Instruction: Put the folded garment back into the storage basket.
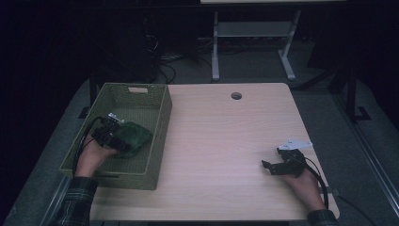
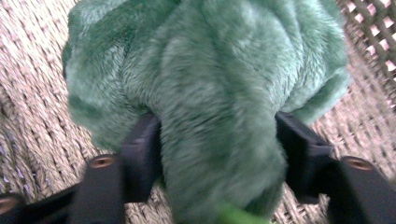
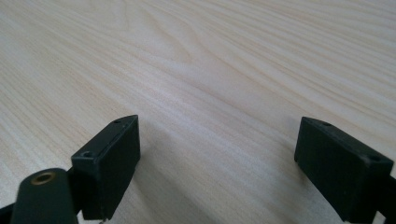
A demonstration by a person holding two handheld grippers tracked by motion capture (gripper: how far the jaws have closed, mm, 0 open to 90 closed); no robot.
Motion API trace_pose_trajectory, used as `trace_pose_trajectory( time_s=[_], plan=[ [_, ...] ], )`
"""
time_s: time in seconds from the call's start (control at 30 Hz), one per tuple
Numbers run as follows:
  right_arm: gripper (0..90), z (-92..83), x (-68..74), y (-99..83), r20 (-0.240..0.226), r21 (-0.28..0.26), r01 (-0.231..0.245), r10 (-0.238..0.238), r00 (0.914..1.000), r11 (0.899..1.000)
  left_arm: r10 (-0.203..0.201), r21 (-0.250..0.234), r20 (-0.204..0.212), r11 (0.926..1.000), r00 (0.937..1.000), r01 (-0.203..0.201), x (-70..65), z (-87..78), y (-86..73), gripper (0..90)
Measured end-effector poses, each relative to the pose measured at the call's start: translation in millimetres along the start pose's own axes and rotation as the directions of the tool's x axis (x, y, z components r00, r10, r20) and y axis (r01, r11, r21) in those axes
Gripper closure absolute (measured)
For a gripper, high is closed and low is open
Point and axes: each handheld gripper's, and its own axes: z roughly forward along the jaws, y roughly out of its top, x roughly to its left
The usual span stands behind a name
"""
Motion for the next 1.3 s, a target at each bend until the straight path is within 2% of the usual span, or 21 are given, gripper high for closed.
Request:
trace_pose_trajectory(
  time_s=[0.03, 0.13, 0.33, 0.4, 0.53, 0.87, 1.1, 1.2, 1.3],
  plan=[
    [13.8, 0.0, 0.0, 0.0, 0.0, 0.0, 0.0, 0.0, 1.0, 1.0, 0.007, -0.001, -0.007, 1.0, 1.0, -0.007, -0.2, -1.7, 0.0, 26.1],
    [13.8, 0.0, 0.0, 0.0, 0.0, 0.0, 0.0, 0.0, 1.0, 1.0, 0.015, -0.024, -0.017, 0.9996, 0.9998, -0.015, -1.0, -7.9, 0.1, 17.4],
    [13.8, 0.1, 0.0, 0.0, 0.001, -0.001, -0.001, 0.001, 1.0, 1.0, 0.026, -0.074, -0.02, 0.9969, 0.9995, -0.028, -5.8, -29.3, 3.7, 14.3],
    [13.8, 0.0, 0.0, 0.0, 0.001, 0.0, -0.001, 0.001, 1.0, 1.0, 0.028, -0.09, -0.008, 0.9955, 0.9996, -0.029, -8.7, -36.6, 6.8, 14.3],
    [13.8, 0.0, 0.0, 0.0, 0.001, 0.0, -0.002, 0.002, 1.0, 1.0, 0.048, -0.137, 0.001, 0.9894, 0.9988, -0.048, -19.1, -50.7, 16.1, 14.3],
    [13.8, 0.0, 0.0, 0.0, 0.001, -0.001, -0.002, 0.002, 1.0, 1.0, 0.107, -0.236, 0.044, 0.9673, 0.9932, -0.094, -52.8, -68.1, 35.5, 14.5],
    [13.8, 0.1, 0.0, 0.0, 0.001, -0.001, -0.002, 0.002, 1.0, 1.0, 0.16, -0.3, 0.079, 0.945, 0.984, -0.13, -78.2, -72.2, 46.8, 14.7],
    [13.8, 0.1, 0.0, 0.0, 0.001, -0.001, -0.002, 0.002, 1.0, 1.0, 0.173, -0.331, 0.095, 0.9344, 0.9803, -0.133, -90.7, -71.9, 50.3, 14.7],
    [13.8, 0.1, 0.0, 0.0, 0.001, -0.001, -0.002, 0.002, 1.0, 1.0, 0.197, -0.364, 0.115, 0.9205, 0.9737, -0.143, -107.0, -69.5, 54.9, 14.8]
  ],
)
